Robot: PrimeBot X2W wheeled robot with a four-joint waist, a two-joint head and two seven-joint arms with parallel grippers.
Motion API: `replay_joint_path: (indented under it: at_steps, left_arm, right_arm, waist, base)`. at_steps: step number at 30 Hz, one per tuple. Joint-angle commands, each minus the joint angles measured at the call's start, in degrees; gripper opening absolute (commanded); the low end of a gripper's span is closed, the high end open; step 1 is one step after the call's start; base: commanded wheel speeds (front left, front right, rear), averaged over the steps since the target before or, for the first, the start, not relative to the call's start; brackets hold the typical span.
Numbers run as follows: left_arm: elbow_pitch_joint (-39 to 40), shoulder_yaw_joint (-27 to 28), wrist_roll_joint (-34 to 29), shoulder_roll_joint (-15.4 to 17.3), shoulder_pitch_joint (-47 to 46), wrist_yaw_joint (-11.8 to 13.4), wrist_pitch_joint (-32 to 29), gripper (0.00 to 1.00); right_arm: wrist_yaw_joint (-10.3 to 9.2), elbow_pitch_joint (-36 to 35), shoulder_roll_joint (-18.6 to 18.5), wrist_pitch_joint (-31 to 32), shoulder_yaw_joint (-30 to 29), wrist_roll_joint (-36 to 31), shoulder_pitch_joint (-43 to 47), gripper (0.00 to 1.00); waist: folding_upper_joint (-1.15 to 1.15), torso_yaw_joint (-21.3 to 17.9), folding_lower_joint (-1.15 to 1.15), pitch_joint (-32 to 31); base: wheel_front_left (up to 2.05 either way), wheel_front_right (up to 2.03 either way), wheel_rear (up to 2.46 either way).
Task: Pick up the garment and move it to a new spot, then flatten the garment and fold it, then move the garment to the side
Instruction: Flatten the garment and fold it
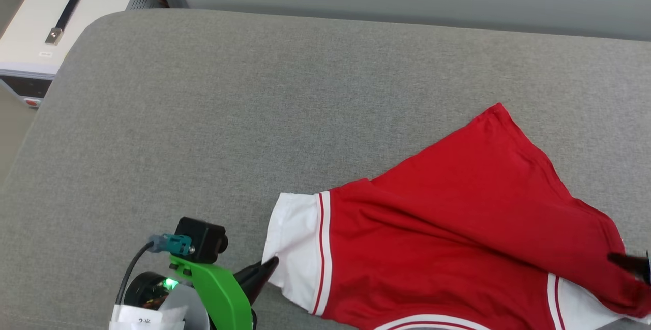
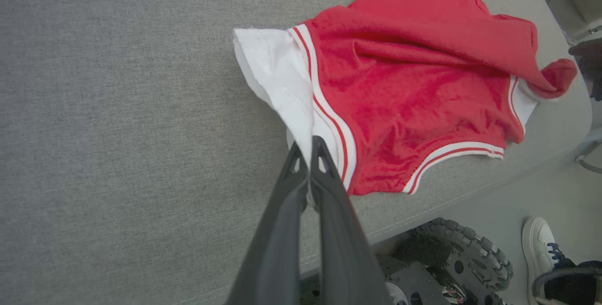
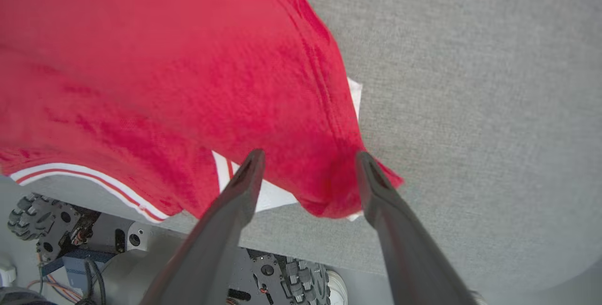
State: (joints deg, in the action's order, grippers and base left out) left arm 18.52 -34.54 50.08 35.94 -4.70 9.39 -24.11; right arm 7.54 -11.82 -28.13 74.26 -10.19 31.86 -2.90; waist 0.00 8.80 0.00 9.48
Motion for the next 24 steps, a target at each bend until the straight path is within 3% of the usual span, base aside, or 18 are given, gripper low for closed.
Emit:
replay_joint_path:
  at_steps: [1,8,16,24]
  left_arm:
    - [0.5,0.3,-0.6,0.0,-0.7,-0.1,0.5,0.00]
    - [2.3,-0.2,-1.7,-0.1,-2.5,-0.6,0.3,0.00]
    - [2.8,-1.3,-2.6,-1.8,-5.1,-1.6,0.6,0.00]
    - [1.0,-2.0,-2.8,-3.6,-7.3,-3.0,1.4,0.00]
  right_arm:
    - [-0.05,-1.9,-0.6,1.0,1.0,0.9,-2.4,1.00]
    - [-0.05,-2.9,-0.8,4.8,6.5,0.4,-14.2,1.00]
    - [-0.05,6.8,1.5,6.3,9.0,-3.6,-26.4,1.00]
    - [-0.05,15.5,1.3,4.7,11.3,-7.9,-33.5,1.00]
  waist:
    - [0.00,0.8,0.00,0.7]
    - [0.00,3.4,0.00,4.2]
    - [0.00,8.1,0.00,9.4]
    - [0.00,11.7,0.00,13.2]
  base:
    - [0.00,0.00,0.00]
    - [0.00,0.00,0.00]
    - [0.00,0.00,0.00]
    - [0.00,0.00,0.00]
